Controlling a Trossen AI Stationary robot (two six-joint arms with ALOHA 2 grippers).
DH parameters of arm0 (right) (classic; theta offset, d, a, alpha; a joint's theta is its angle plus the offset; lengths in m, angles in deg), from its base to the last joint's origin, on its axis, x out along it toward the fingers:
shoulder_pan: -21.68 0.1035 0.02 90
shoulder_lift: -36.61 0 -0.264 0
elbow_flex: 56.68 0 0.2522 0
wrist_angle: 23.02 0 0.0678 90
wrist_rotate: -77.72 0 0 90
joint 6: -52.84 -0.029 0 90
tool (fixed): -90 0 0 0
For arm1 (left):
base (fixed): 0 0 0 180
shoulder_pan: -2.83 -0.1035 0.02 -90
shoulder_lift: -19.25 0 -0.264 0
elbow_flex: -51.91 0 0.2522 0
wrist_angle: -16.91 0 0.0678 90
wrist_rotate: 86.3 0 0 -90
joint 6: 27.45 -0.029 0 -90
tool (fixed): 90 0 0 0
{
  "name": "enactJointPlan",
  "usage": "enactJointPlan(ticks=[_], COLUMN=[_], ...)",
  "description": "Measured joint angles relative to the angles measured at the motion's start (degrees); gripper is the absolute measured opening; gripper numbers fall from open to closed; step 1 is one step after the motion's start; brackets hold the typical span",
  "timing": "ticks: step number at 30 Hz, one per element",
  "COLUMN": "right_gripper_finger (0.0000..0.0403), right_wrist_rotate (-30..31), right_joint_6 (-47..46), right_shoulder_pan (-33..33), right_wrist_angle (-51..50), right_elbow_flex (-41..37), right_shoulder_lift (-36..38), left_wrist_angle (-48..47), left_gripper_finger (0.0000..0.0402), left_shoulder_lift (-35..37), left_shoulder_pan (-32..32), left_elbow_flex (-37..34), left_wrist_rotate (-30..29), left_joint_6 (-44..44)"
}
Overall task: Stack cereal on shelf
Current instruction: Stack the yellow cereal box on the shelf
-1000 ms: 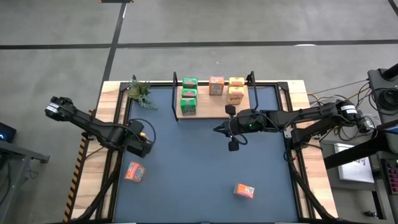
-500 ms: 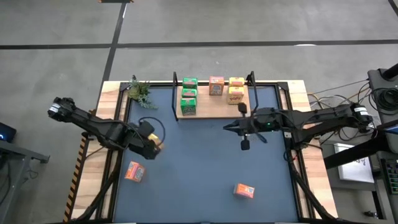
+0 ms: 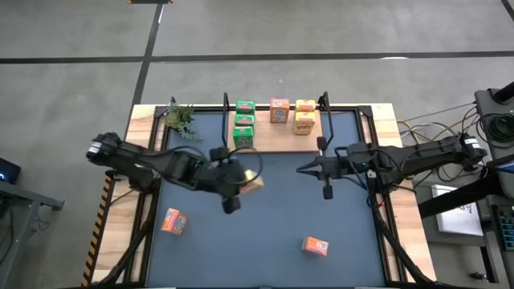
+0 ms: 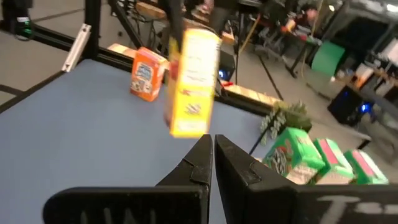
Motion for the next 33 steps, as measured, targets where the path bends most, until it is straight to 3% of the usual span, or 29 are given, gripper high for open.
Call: enactJointPlan(ticks=[7,16,24,33], right_gripper_finger=[0.0009,0.0009,0.0009,0.0009], right_wrist_rotate=[-0.02,-0.05,-0.02,0.47], right_joint_6=[3.03,4.29,3.85,2.64], right_shoulder_pan=[2.63,4.17,4.17,4.14], right_wrist_angle=[0.13,-0.08,-0.58,-1.82], right_elbow_flex=[-0.28,-1.52,-1.77,-1.8], right_shoulder_lift=[3.48,6.28,6.28,6.28], left_wrist_angle=[2.67,15.17,22.47,23.16], left_gripper_finger=[0.0129,0.0129,0.0129,0.0129], left_shoulder_lift=[-8.6,-16.73,-22.81,-27.24], left_shoulder_pan=[-7.23,-17.81,-26.52,-29.04], left_elbow_flex=[9.07,11.0,11.0,11.05], left_wrist_rotate=[-0.13,0.55,8.3,9.3], left_joint_6=[-14.46,-27.28,-28.65,-28.57])
